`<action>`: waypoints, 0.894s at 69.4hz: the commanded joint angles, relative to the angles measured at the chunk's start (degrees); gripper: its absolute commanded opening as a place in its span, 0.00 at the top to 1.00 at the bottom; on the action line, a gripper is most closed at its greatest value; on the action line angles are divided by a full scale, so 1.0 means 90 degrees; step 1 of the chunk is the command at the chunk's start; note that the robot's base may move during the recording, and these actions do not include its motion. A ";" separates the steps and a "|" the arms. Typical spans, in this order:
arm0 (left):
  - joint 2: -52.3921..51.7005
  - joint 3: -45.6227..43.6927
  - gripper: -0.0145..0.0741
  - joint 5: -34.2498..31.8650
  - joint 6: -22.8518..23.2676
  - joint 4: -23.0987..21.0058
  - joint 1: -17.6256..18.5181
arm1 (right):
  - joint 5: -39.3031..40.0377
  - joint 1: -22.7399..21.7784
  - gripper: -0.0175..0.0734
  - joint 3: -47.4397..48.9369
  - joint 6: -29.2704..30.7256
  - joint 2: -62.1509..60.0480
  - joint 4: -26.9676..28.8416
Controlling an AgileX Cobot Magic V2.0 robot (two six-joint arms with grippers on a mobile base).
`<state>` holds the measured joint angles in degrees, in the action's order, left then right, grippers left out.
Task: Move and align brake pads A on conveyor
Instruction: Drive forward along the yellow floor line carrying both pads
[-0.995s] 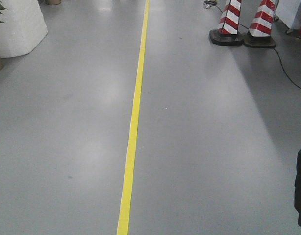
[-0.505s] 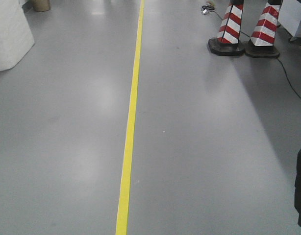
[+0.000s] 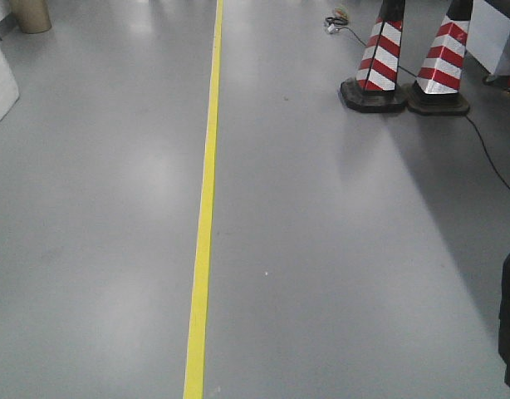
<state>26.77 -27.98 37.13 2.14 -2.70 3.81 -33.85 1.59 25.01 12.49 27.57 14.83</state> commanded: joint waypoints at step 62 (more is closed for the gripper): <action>0.0028 -0.0200 0.85 -0.0557 0.0064 -0.0053 0.0031 | 0.0494 -0.0017 0.78 0.0187 0.0056 0.0005 0.0064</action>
<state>26.77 -27.98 37.13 2.14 -2.70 3.81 -34.17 1.59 24.96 12.49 27.57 14.83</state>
